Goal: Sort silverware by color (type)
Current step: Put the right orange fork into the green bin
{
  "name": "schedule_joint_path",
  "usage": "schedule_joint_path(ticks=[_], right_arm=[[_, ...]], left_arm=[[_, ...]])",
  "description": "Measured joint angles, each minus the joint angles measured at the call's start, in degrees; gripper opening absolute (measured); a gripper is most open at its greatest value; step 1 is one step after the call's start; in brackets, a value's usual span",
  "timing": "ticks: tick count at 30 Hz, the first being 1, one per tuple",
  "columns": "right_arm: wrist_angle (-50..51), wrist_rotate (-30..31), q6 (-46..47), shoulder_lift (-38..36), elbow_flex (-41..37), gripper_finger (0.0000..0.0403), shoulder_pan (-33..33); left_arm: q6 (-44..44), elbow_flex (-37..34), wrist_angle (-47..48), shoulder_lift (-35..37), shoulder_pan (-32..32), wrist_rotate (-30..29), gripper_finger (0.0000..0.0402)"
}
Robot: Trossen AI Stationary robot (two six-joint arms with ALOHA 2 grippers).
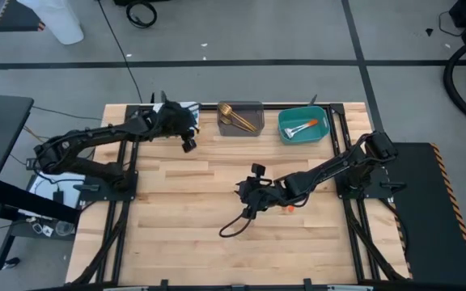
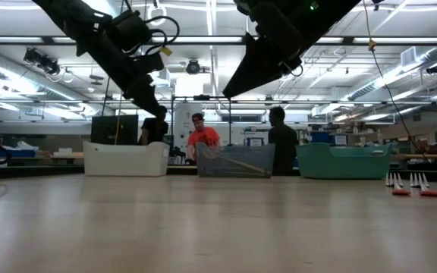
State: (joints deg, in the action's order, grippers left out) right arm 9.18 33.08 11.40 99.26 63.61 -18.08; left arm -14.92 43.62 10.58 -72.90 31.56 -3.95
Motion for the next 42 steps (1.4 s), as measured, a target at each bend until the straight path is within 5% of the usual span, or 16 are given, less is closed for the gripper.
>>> schedule_joint_path(ticks=[22, 31, 42], right_arm=[[23.70, -1.64, 6.56, -0.48, 0.04, 0.0117, 7.66], [45.19, -7.17, 12.65, -1.50, 6.49, 0.0117, 10.56], [55.56, -15.68, 11.76, -2.12, 6.82, 0.0117, 12.64]], left_arm=[[4.97, 0.04, -2.48, -0.07, -14.07, 0.10, 0.0123], [2.27, 0.04, -1.40, -0.07, -14.20, 0.39, 0.0123], [1.98, 0.04, 7.89, -0.09, -14.20, 13.16, 0.0123]])
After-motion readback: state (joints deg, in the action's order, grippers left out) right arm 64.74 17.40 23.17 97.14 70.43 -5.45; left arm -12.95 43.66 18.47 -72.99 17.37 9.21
